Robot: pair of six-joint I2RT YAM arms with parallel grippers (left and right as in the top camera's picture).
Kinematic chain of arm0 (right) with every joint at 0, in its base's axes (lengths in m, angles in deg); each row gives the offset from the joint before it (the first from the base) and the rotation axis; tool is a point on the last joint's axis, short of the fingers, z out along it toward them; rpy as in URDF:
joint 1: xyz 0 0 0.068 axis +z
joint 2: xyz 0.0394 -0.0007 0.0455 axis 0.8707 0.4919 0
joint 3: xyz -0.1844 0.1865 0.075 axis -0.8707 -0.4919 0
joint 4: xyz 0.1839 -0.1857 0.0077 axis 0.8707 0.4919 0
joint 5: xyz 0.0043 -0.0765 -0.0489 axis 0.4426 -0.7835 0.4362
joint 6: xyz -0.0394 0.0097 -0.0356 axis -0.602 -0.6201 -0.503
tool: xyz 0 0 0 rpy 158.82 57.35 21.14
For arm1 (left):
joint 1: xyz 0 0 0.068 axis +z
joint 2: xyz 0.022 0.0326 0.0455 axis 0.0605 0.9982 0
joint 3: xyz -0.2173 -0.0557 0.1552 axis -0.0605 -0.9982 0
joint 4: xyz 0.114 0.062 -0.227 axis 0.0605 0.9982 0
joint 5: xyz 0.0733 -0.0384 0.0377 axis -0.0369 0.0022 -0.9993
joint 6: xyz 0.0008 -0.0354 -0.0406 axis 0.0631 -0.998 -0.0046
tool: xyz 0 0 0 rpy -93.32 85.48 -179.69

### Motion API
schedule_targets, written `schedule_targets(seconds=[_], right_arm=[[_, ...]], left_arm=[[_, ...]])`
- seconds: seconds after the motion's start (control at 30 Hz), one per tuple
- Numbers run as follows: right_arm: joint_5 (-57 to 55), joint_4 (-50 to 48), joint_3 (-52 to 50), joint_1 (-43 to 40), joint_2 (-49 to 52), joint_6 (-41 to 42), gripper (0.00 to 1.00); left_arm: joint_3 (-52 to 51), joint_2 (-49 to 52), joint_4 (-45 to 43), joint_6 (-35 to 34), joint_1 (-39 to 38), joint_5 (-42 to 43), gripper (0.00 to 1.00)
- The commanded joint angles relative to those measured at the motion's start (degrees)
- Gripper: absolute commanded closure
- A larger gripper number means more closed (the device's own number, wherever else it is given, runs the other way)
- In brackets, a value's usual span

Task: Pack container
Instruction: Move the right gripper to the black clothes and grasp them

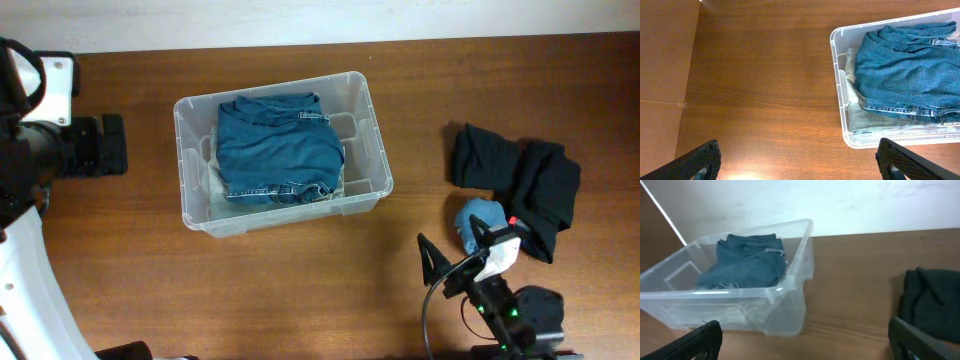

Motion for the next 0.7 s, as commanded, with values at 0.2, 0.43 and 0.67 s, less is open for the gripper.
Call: schedule_targets(seconds=[0.2,0.43,0.67], right_arm=[[-0.09,12.52,28.17,-0.44,33.88,4.35,0.02],[7.28,24.7,54.84,-0.9,61.44,-3.3,0.02],[7.28,32.68,68.81,-14.14,75.84,-3.02,0.02]], left_arm=[[-0.26,-0.7,0.02,-0.74,0.24,0.04,0.0],[-0.26,-0.7,0.02,-0.74,0.24,0.04,0.0],[-0.26,-0.7,0.02,-0.74,0.24,0.04,0.0]])
